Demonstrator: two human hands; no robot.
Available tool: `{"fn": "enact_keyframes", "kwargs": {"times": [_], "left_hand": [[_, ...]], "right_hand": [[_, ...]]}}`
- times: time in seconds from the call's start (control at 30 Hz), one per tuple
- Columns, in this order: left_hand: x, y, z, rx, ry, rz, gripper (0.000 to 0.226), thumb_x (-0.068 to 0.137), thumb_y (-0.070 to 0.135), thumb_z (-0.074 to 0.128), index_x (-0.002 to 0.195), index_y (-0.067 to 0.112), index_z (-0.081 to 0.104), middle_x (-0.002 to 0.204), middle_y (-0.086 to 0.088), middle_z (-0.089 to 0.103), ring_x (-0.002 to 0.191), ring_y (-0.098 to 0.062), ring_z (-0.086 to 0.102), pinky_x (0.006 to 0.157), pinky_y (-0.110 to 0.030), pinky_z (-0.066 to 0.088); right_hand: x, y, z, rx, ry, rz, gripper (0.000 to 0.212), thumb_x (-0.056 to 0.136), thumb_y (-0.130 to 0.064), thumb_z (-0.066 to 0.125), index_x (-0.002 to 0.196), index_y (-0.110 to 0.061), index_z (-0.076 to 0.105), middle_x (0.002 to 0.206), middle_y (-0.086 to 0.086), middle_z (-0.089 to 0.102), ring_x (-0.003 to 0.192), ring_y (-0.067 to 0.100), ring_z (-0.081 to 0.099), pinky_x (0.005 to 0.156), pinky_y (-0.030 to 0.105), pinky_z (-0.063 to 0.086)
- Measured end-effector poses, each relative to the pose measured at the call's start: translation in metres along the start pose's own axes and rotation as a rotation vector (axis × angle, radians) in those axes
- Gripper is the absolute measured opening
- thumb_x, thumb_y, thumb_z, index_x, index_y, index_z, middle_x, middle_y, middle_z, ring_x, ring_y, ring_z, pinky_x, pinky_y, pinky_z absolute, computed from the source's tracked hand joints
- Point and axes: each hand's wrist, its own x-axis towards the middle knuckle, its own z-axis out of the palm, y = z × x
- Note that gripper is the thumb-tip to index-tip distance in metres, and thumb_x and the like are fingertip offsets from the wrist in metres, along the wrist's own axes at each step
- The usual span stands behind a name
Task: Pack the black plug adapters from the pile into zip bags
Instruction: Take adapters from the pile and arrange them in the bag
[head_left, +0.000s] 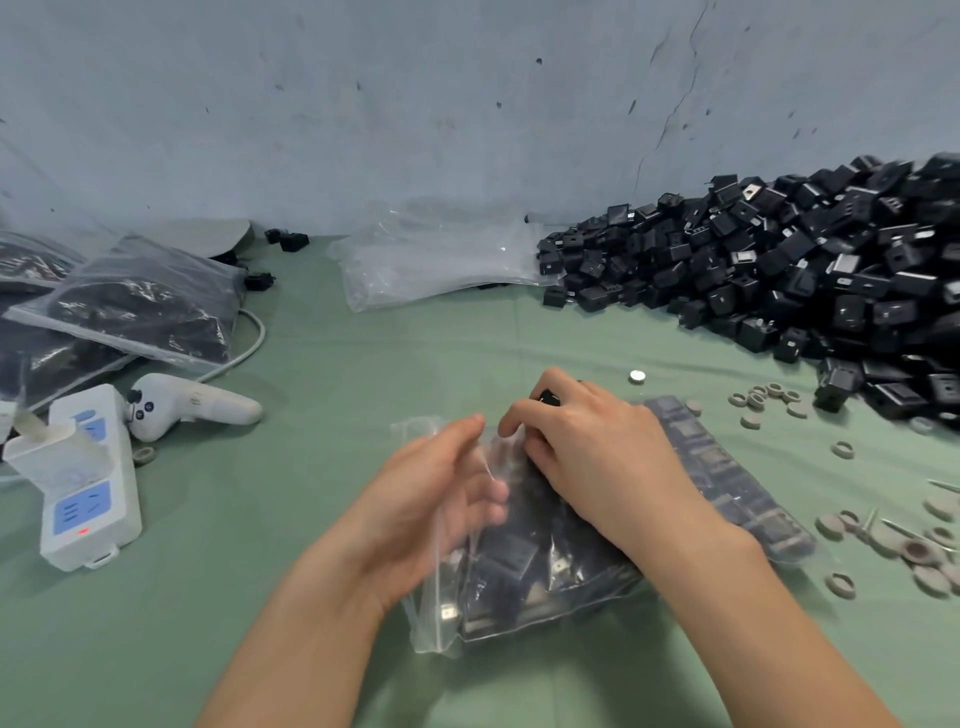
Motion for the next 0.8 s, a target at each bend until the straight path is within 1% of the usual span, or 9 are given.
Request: {"fn": "enact_keyframes", "kwargs": {"times": [0.17,0.27,0.37,0.43,0.53,0.6,0.63,0.7,0.8], "left_hand": [[-0.010,0.005,-0.022,0.026,0.177,0.042,0.025,0.087,0.021,0.068,0.102,0.001,0.065,0.099,-0.022,0.071,0.063,-0.020,0.070,0.054,-0.026,0.058],[-0.019,0.006,-0.038,0.132,0.266,0.084,0.017,0.094,0.018,0.062,0.093,0.002,0.069,0.090,-0.014,0.076,0.060,-0.018,0.071,0.051,-0.024,0.057],[-0.025,0.003,-0.049,0.301,0.409,0.172,0.021,0.096,0.021,0.061,0.087,0.004,0.070,0.072,-0.004,0.067,0.046,-0.013,0.061,0.041,-0.020,0.048],[-0.026,0.002,-0.051,0.434,0.532,0.301,0.024,0.098,0.022,0.059,0.083,0.005,0.067,0.072,-0.005,0.062,0.043,-0.011,0.053,0.039,-0.020,0.043],[-0.030,0.007,-0.044,0.661,0.696,0.621,0.022,0.098,0.031,0.057,0.083,0.018,0.065,0.069,0.006,0.060,0.052,-0.011,0.051,0.050,-0.030,0.044],[-0.036,0.011,-0.035,0.678,0.639,0.787,0.018,0.097,0.040,0.057,0.088,0.026,0.065,0.071,0.009,0.060,0.058,-0.013,0.052,0.054,-0.034,0.045],[-0.038,0.013,-0.030,0.652,0.565,0.828,0.015,0.096,0.042,0.057,0.093,0.031,0.066,0.074,0.010,0.061,0.060,-0.012,0.053,0.053,-0.029,0.046],[-0.043,0.013,-0.020,0.605,0.399,0.833,0.014,0.094,0.043,0.057,0.102,0.039,0.068,0.081,0.011,0.063,0.062,-0.009,0.057,0.054,-0.018,0.047],[-0.045,0.008,-0.013,0.634,0.230,0.804,0.020,0.096,0.044,0.054,0.112,0.041,0.066,0.087,0.009,0.067,0.065,-0.009,0.061,0.057,-0.018,0.049]], "right_hand": [[0.000,0.004,0.001,0.041,0.014,0.009,0.025,0.100,-0.027,0.049,0.115,-0.042,0.062,0.109,-0.012,0.051,0.090,0.016,0.057,0.054,0.031,0.043],[0.000,0.006,0.001,0.098,0.041,0.026,0.030,0.096,-0.022,0.053,0.122,-0.037,0.059,0.110,-0.010,0.049,0.082,0.010,0.048,0.054,0.030,0.039],[0.000,0.008,-0.001,0.220,0.093,0.067,0.040,0.096,-0.019,0.053,0.133,-0.034,0.048,0.112,-0.009,0.050,0.077,0.010,0.054,0.061,0.036,0.052],[0.002,0.006,-0.005,0.391,0.125,0.105,0.047,0.099,-0.021,0.052,0.140,-0.035,0.035,0.112,-0.011,0.055,0.078,0.007,0.059,0.069,0.035,0.054],[0.006,0.000,-0.012,0.689,0.118,0.150,0.051,0.096,-0.040,0.058,0.138,-0.046,0.029,0.100,-0.020,0.065,0.074,-0.002,0.061,0.071,0.014,0.047],[0.007,-0.008,-0.017,0.858,0.087,0.173,0.051,0.089,-0.060,0.058,0.133,-0.050,0.034,0.092,-0.014,0.069,0.074,0.002,0.065,0.065,0.013,0.048],[0.007,-0.014,-0.018,0.939,0.073,0.169,0.054,0.084,-0.069,0.056,0.130,-0.049,0.039,0.089,-0.011,0.070,0.072,0.005,0.067,0.061,0.015,0.048],[0.009,-0.024,-0.016,1.053,0.038,0.128,0.061,0.077,-0.078,0.051,0.127,-0.042,0.048,0.094,-0.009,0.072,0.070,0.009,0.067,0.061,0.019,0.045],[0.010,-0.038,-0.014,1.106,-0.042,0.049,0.066,0.079,-0.081,0.043,0.129,-0.039,0.052,0.095,-0.014,0.071,0.075,0.012,0.068,0.065,0.022,0.045]]}}
